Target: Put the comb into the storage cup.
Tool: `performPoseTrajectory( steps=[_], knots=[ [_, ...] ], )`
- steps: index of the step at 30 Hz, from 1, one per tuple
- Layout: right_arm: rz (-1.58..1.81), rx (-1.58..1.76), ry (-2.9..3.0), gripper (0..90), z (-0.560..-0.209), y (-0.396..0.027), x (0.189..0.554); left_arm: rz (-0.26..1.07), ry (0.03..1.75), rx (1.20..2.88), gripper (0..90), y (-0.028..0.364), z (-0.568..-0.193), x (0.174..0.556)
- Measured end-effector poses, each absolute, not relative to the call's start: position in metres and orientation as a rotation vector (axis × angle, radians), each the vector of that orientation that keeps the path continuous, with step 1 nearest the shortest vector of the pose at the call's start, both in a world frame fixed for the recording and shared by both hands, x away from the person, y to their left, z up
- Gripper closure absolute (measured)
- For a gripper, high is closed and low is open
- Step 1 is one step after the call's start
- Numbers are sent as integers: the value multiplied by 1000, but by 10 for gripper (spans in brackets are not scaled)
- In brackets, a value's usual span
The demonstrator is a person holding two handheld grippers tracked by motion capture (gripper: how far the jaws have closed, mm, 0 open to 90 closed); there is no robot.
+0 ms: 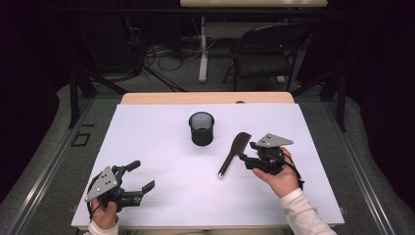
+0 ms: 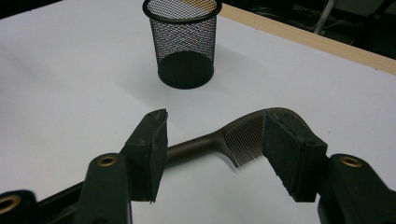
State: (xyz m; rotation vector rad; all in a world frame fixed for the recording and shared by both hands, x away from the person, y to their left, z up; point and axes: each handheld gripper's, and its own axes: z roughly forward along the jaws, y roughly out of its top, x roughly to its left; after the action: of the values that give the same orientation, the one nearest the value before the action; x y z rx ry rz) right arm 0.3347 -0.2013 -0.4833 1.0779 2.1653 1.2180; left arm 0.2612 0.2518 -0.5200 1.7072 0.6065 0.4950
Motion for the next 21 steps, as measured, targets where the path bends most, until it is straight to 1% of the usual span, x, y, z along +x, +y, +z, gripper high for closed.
performPoseTrajectory(
  steps=[4,5,13,21],
  knots=[
    [1222,1103,2170,427,-481,-201,339,496,606,1707,161,252,-520,261],
    [1227,1118,2172,451,-480,-201,340,496,607,1707,161,252,-520,261],
    [1240,1160,2156,454,-481,-201,347,493,607,1711,160,252,-520,262],
    [1229,1216,2175,489,-483,-201,359,492,608,1709,161,252,-520,262]
  ],
)
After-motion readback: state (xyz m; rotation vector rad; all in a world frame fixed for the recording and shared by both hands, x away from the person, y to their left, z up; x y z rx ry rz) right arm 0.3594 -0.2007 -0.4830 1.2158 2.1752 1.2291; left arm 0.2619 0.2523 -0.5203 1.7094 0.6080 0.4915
